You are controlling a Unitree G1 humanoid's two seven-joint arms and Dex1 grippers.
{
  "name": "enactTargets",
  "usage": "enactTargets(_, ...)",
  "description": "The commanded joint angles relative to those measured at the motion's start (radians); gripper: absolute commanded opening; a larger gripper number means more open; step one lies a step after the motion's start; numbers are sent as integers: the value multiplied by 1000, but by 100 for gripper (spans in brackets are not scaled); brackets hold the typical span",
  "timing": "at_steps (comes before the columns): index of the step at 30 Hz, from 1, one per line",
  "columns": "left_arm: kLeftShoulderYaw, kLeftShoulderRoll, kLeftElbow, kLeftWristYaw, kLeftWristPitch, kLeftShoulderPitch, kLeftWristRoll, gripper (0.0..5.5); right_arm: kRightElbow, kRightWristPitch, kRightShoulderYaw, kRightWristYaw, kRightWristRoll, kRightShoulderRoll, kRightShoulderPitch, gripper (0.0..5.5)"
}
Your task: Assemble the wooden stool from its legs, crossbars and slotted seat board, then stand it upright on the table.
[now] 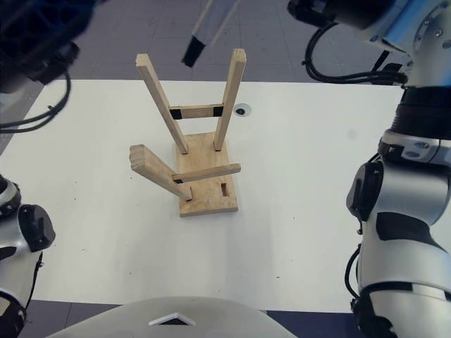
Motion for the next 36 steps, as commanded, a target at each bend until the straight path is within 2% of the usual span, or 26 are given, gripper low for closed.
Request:
enactTargets(1,48,131,0,-98,9,50,44,435,49,-113,69,160,-111,-82,97,208)
enactTargets(6,39,266,-9,-284,9,251,158,435,158,-297,145,317,-278,-165,230,208)
enactTargets(10,-53,262,-80,-329,-31,368,269,435,220,-513,240,370,-431,-143,387,208)
enactTargets(13,-151,266,-134,-336,-82,429,391,435,202,-669,274,334,-511,-96,513,208)
enactTargets(16,-214,287,-141,-347,-128,459,495,435,166,-771,241,243,-528,-34,601,208)
enactTargets(20,-230,300,-131,-328,-172,502,565,435,53,-804,207,148,-507,42,674,204)
enactTargets(25,-213,287,-110,-288,-196,526,576,435,-44,-760,184,88,-484,72,726,204)
enactTargets(36,-156,275,-14,-286,-174,380,500,435,-164,-704,172,12,-454,115,811,204)
